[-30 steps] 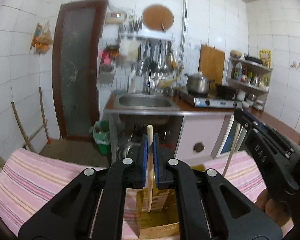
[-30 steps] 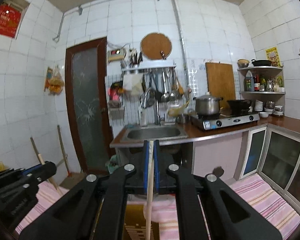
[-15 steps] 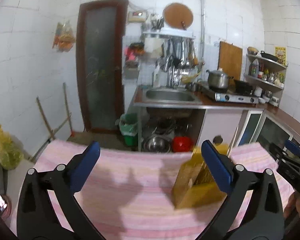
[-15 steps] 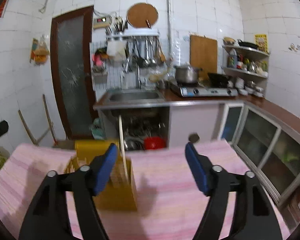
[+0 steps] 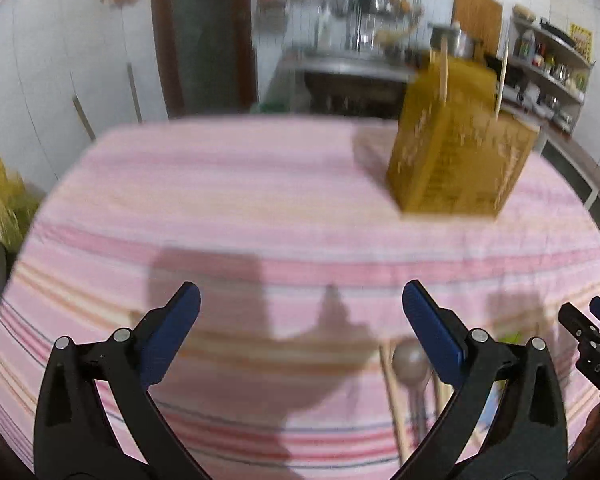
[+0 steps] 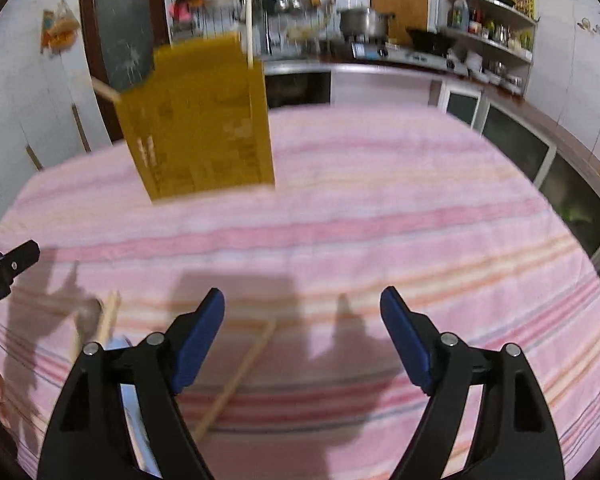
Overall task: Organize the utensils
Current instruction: 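Move both tools back down to the remaining chopsticks on the cloth, then close the left tool on a chopstick while the right tool grasps another chopstick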
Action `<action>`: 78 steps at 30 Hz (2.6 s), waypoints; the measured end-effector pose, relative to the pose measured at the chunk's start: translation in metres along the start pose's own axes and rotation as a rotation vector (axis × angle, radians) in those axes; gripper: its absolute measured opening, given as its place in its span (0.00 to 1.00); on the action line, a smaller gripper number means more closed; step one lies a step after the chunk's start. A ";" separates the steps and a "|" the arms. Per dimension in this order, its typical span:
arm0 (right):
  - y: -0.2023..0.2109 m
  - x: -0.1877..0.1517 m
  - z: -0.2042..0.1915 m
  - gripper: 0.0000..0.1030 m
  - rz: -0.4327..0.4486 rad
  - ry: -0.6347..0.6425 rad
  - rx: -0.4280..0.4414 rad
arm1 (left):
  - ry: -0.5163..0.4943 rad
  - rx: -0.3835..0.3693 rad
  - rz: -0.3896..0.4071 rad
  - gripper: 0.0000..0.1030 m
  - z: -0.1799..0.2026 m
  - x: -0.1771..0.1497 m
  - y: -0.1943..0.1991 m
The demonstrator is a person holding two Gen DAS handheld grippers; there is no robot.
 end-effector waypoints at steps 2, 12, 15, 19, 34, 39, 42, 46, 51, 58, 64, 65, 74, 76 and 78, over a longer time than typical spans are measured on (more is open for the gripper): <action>-0.007 -0.008 -0.001 0.77 -0.031 -0.006 -0.011 | -0.008 0.019 -0.042 0.95 -0.004 -0.013 -0.011; -0.020 -0.020 -0.021 0.73 -0.139 0.004 0.006 | 0.029 0.025 -0.169 0.95 -0.003 -0.038 -0.027; -0.023 -0.022 -0.033 0.63 -0.140 0.065 -0.001 | 0.002 0.047 -0.173 0.95 -0.001 -0.042 -0.027; -0.019 -0.019 -0.034 0.34 -0.133 0.100 0.066 | -0.065 0.081 -0.171 0.95 0.007 -0.049 -0.026; -0.023 -0.010 -0.012 0.19 -0.108 0.134 0.151 | -0.037 0.044 -0.210 0.93 0.020 -0.059 -0.014; -0.024 -0.013 -0.009 0.19 -0.102 0.122 0.170 | -0.014 0.031 -0.181 0.89 0.016 -0.059 0.000; -0.023 -0.014 -0.008 0.19 -0.097 0.120 0.173 | -0.015 0.010 -0.196 0.89 0.018 -0.061 0.002; -0.024 -0.015 -0.007 0.19 -0.092 0.114 0.179 | -0.066 0.040 -0.177 0.89 0.025 -0.069 0.002; -0.024 -0.017 -0.005 0.19 -0.088 0.105 0.184 | -0.070 0.057 -0.168 0.90 0.024 -0.068 0.002; -0.019 -0.020 -0.006 0.19 -0.088 0.107 0.168 | -0.086 0.052 -0.188 0.90 0.028 -0.075 0.001; -0.020 -0.021 -0.004 0.20 -0.094 0.084 0.177 | -0.095 0.073 -0.184 0.89 0.031 -0.076 -0.002; -0.020 -0.021 -0.004 0.20 -0.097 0.080 0.175 | -0.092 0.072 -0.187 0.89 0.032 -0.074 -0.004; -0.022 -0.017 -0.011 0.21 -0.143 0.018 0.111 | -0.076 0.055 -0.214 0.55 0.052 -0.060 -0.017; -0.024 -0.015 -0.014 0.19 -0.146 0.017 0.091 | -0.073 0.050 -0.231 0.44 0.056 -0.057 -0.020; -0.026 -0.012 -0.013 0.15 -0.144 0.002 0.093 | -0.071 0.044 -0.247 0.39 0.057 -0.054 -0.023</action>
Point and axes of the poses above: each gripper's, at about its wrist camera, not at the fingertips, and y roughly against the way its jaws point, z to its right, x to its top, the point moved 4 cm from there along -y, roughly the way its jaws point, and after that the axes turned 12 degrees about y, right-handed, at the moved point
